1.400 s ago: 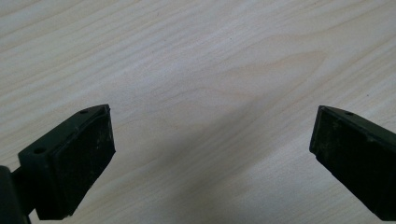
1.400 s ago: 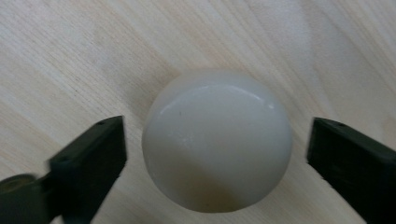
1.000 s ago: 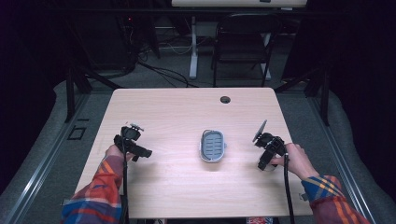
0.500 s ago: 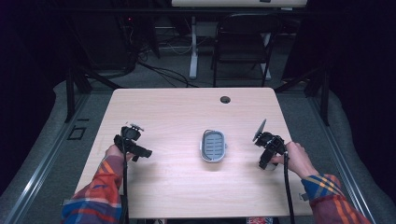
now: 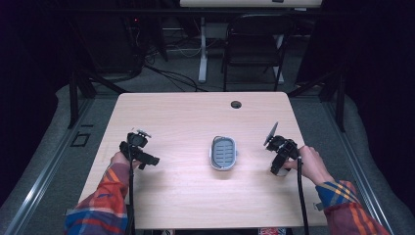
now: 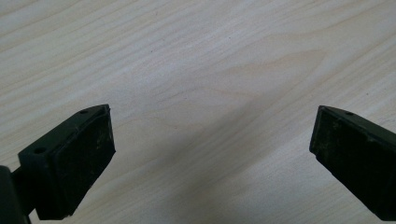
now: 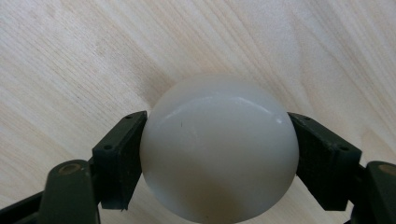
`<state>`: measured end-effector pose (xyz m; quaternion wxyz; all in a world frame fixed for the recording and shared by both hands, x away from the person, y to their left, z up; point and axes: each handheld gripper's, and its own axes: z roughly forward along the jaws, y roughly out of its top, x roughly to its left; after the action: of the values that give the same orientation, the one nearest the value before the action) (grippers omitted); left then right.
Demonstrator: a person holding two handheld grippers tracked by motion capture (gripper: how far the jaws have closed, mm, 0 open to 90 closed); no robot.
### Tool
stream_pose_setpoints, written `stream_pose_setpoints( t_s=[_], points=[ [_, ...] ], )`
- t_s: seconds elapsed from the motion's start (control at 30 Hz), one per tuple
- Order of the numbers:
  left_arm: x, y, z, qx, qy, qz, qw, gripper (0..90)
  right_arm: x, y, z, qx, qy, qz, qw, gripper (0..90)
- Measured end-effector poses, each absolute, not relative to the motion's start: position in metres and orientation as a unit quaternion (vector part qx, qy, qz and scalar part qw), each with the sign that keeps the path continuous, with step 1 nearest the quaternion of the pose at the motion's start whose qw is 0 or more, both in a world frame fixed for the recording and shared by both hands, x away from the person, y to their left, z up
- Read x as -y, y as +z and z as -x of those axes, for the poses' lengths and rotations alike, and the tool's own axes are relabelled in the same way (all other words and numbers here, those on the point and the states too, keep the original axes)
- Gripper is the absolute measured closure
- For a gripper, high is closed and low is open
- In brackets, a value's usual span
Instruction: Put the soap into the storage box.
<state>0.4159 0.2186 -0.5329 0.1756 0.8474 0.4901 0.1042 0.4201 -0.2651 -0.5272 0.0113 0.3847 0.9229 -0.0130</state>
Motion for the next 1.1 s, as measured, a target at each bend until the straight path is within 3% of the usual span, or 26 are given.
stream_pose_setpoints(
  t_s=[1.1],
  points=[
    [-0.217,-0.533,-0.416,-0.487,0.104,-0.849,0.177,0.1,0.228,-0.504,-0.435,-0.937,-0.009,-0.349,0.014,24.0]
  ],
)
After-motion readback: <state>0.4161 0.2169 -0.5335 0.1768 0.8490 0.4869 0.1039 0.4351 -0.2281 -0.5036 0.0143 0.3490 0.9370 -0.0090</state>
